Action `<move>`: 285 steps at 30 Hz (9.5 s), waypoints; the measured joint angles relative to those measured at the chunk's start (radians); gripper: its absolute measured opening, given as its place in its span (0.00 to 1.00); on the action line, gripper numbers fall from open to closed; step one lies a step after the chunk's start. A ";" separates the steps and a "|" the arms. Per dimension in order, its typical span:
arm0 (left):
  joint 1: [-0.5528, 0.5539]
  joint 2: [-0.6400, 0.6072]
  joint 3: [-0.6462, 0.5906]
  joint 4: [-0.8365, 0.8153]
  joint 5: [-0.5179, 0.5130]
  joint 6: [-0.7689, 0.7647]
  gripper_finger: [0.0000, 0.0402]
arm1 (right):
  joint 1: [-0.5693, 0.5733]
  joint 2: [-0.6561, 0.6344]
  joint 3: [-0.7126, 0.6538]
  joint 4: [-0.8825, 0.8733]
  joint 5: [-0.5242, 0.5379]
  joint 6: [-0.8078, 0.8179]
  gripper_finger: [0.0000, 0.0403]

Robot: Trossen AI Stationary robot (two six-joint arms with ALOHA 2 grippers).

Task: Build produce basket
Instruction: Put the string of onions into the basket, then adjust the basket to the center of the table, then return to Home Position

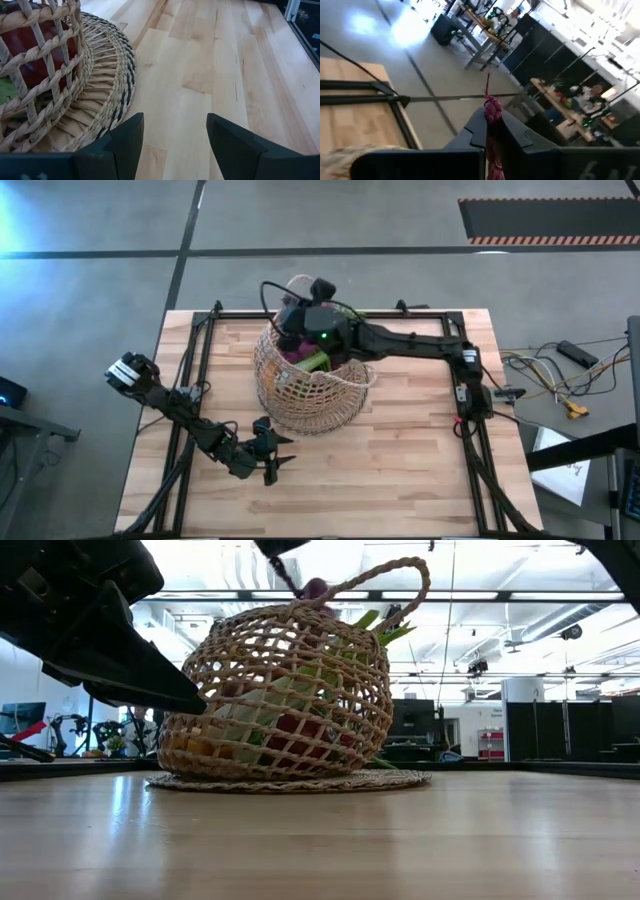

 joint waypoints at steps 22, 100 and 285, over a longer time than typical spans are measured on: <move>-0.013 0.000 0.000 0.001 0.021 -0.002 0.50 | -0.133 0.042 0.000 -0.409 -0.320 0.420 0.05; 0.409 0.087 -0.125 0.012 -0.001 0.076 0.50 | 0.153 -0.230 -0.095 -1.210 -0.664 0.773 0.41; 0.748 -1.479 -0.550 -0.334 0.742 0.421 0.00 | -0.136 -1.854 -2.102 0.261 -0.930 0.635 0.04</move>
